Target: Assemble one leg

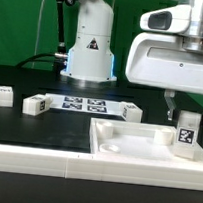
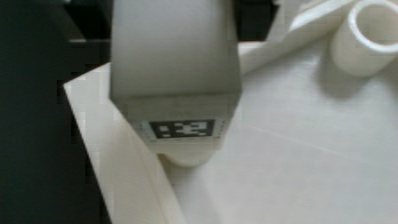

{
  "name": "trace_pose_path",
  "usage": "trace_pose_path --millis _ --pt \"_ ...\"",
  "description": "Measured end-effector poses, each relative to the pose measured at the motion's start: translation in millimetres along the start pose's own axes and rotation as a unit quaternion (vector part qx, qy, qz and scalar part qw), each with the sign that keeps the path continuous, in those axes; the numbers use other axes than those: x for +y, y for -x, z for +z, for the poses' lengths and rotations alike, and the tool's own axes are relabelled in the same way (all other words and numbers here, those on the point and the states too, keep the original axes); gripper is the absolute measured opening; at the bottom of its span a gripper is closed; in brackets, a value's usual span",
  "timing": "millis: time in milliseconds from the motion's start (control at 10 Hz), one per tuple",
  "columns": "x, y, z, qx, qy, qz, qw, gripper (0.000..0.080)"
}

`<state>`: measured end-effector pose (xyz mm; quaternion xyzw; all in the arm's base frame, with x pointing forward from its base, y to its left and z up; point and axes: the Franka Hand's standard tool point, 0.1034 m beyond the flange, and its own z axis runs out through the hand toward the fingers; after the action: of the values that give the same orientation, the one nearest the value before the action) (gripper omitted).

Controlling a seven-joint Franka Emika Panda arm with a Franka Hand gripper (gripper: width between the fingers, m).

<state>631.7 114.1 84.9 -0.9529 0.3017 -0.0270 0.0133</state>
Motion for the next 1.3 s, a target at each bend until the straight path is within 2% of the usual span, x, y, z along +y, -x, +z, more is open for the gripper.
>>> trace_pose_path --millis 200,400,800,900,1000,1100,1200,1300 --pt "0.7 0.6 -0.1 -0.002 -0.002 0.098 0.995 0.0290" --pt "-1.7 6.7 -1.3 0.002 0.002 0.229 0.974 0.0290" --pt "-0.6 6.1 -0.7 -0.001 0.001 0.321 0.947 0.0291" --pt "-1.1 6.8 -0.3 -0.001 0.001 0.321 0.947 0.0458" --pt "-1.2 6.9 -0.2 -0.001 0.001 0.318 0.948 0.0458" --pt "-1.2 6.8 -0.2 -0.001 0.000 0.311 0.950 0.0603" --pt "-0.8 5.9 -0.3 -0.001 0.000 0.275 0.961 0.0635" --pt "-1.1 5.0 -1.2 -0.001 0.000 0.254 0.967 0.0635"
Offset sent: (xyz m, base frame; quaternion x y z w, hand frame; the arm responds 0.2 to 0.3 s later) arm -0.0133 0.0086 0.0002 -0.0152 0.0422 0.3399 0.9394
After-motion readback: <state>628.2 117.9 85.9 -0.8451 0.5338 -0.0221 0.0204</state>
